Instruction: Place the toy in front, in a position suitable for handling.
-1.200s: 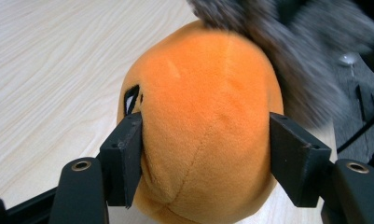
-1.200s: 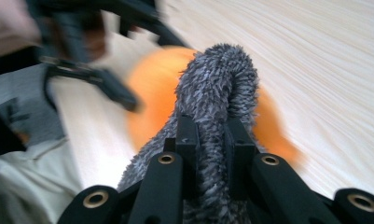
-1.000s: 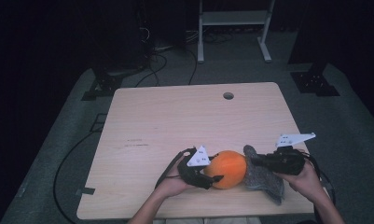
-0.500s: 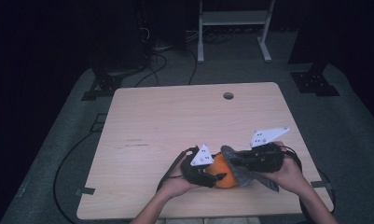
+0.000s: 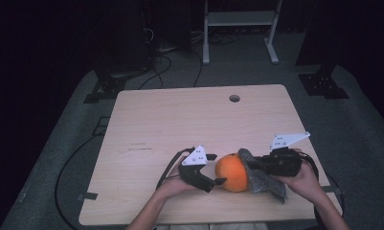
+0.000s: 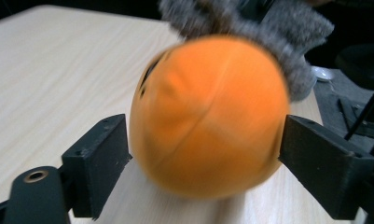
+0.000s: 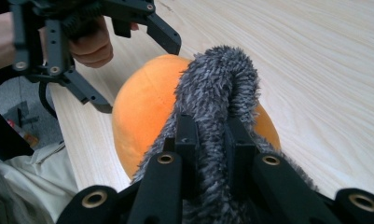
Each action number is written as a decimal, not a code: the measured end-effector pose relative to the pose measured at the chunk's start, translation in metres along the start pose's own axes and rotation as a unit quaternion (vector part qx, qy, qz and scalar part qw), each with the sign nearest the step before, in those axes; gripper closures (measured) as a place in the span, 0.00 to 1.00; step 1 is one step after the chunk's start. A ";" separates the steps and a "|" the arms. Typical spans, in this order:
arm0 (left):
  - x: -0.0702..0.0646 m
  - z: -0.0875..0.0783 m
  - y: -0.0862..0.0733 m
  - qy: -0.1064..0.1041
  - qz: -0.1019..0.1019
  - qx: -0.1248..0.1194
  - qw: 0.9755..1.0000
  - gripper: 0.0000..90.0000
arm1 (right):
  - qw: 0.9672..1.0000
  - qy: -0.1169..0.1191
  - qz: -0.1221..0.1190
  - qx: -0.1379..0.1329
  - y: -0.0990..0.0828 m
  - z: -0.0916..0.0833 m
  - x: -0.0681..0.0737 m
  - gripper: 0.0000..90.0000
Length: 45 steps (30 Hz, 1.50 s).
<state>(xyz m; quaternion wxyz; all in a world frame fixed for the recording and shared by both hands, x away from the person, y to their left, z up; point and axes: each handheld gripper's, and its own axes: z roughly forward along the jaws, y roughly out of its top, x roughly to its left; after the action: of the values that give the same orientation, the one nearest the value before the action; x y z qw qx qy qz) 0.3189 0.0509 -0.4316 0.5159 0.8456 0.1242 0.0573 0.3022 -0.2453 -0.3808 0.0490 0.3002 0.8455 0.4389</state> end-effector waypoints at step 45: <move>0.004 -0.017 0.013 0.036 -0.088 -0.012 0.995 0.14 | 0.998 0.025 0.021 -0.049 0.000 0.018 0.006 0.87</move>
<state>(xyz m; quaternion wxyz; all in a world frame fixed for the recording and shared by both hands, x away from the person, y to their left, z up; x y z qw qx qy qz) 0.3211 0.0609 -0.4126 0.5241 0.8227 0.2159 0.0433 0.3033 -0.2286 -0.3910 0.0334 0.3037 0.8176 0.4880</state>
